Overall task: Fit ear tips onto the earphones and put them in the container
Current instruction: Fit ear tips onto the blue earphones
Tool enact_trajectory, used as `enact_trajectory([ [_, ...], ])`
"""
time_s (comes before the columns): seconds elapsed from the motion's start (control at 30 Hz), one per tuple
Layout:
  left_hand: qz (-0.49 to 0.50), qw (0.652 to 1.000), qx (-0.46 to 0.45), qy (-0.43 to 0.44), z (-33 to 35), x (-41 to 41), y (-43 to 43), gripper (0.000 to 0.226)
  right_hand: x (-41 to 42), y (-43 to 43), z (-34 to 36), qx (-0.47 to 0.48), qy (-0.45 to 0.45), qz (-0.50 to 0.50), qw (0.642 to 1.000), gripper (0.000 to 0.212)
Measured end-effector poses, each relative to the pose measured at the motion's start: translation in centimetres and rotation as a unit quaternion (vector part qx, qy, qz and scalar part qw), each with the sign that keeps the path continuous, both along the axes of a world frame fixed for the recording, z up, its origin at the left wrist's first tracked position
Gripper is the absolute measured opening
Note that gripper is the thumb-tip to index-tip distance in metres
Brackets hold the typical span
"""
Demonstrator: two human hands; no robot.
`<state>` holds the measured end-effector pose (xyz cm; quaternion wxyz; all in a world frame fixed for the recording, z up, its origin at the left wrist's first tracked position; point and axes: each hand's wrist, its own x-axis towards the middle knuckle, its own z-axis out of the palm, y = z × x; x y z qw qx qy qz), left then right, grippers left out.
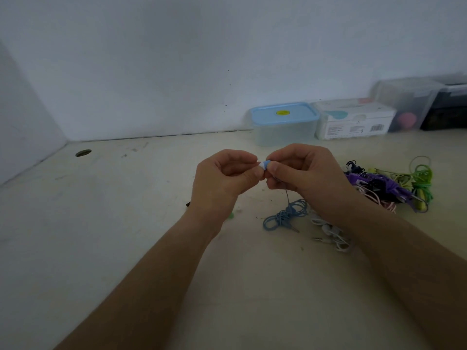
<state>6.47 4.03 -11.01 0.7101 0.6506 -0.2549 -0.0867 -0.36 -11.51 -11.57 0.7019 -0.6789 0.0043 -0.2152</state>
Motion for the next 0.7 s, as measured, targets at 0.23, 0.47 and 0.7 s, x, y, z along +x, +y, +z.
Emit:
enact_trajectory([
  [0.23, -0.051, 0.997, -0.014, 0.053, 0.4, 0.2, 0.3, 0.025, -0.4, -0.5, 0.4, 0.001, 0.019, 0.042, 0.999, 0.011],
  [0.47, -0.083, 0.993, -0.022, 0.084, 0.8, 0.1, 0.4, 0.034, -0.4, -0.9, 0.7, -0.007, 0.015, 0.061, 0.998, 0.013],
  [0.7, -0.084, 0.992, -0.004, 0.092, 0.7, 0.2, 0.6, 0.035, -0.6, -1.1, 0.8, -0.052, 0.020, 0.062, 0.997, 0.009],
])
